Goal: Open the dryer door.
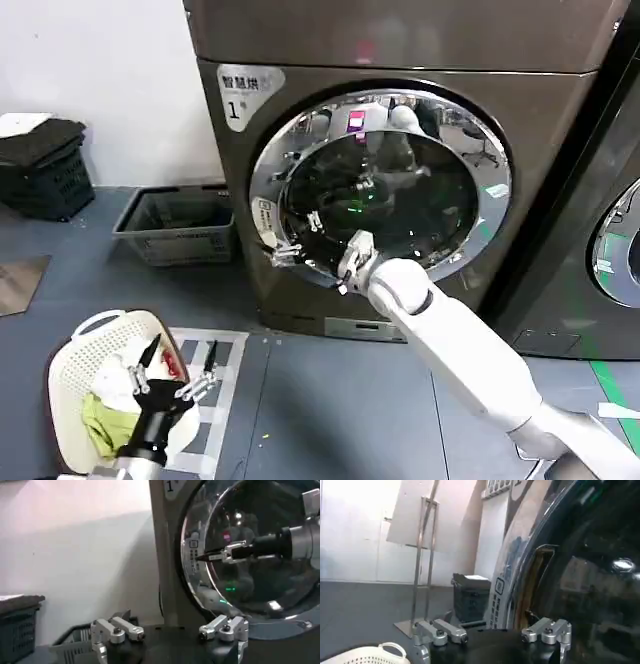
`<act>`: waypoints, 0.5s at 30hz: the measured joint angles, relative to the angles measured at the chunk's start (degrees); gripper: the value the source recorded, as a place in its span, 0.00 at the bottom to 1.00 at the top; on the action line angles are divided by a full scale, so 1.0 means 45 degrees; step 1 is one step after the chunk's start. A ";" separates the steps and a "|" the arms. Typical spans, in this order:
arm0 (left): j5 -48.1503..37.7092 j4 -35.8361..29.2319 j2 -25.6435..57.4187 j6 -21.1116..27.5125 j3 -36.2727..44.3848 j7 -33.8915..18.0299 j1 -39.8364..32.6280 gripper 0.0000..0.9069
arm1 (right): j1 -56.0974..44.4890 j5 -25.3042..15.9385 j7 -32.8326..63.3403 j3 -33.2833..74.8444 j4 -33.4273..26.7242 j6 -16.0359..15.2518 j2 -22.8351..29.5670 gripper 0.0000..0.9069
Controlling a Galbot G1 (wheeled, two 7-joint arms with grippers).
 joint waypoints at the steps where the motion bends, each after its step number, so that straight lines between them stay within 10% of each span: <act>1: 0.0001 0.0001 0.0001 0.0001 0.0008 0.0000 0.0005 1.00 | 0.0037 0.0000 -0.0017 -0.0018 -0.0047 0.0007 0.0024 1.00; 15: 0.0002 -0.0004 0.0031 -0.0023 0.0023 -0.0002 0.0015 1.00 | 0.0314 -0.0012 -0.0369 -0.0214 -0.0597 0.0049 0.0264 1.00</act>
